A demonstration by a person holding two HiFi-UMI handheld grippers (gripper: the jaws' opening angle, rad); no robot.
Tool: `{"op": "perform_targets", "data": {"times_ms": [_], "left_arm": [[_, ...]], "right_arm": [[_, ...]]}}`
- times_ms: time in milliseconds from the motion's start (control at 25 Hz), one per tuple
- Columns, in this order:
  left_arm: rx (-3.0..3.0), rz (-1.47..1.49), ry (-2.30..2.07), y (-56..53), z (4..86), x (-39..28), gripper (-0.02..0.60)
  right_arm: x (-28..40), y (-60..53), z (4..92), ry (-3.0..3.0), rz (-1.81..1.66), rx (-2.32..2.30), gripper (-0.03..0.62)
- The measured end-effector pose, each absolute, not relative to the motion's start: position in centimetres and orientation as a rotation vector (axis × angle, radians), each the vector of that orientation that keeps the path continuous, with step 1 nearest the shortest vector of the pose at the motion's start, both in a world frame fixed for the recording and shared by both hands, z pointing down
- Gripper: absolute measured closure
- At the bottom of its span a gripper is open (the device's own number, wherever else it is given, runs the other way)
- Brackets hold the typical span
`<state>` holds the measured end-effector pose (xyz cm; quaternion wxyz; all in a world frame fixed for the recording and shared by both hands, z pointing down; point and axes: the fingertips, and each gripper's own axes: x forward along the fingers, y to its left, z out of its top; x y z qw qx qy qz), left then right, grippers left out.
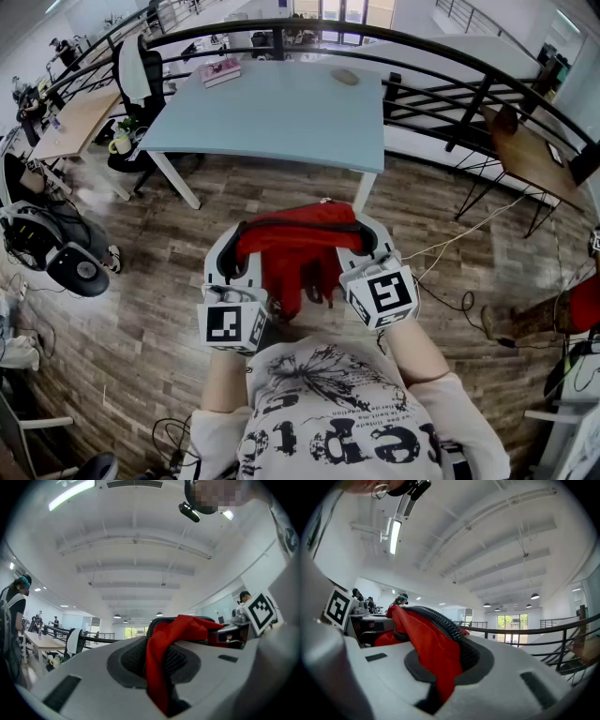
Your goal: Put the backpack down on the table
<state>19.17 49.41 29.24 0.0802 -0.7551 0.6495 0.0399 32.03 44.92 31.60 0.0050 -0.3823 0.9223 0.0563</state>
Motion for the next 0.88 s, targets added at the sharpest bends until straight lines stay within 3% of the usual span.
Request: {"op": "perform_targets", "data": {"times_ms": [440, 880], "left_arm": [[-2.276, 0.126, 1.945, 48.6, 29.5, 17.5, 0.522], [-2.355, 0.130, 1.899, 42.3, 30.9, 8.4, 0.522]], "right_arm": [[30.4, 44.2, 31.9, 2.901, 0.154, -1.212, 0.571], [21.5, 38.2, 33.0, 2.906, 0.096, -1.290, 0.571]]}}
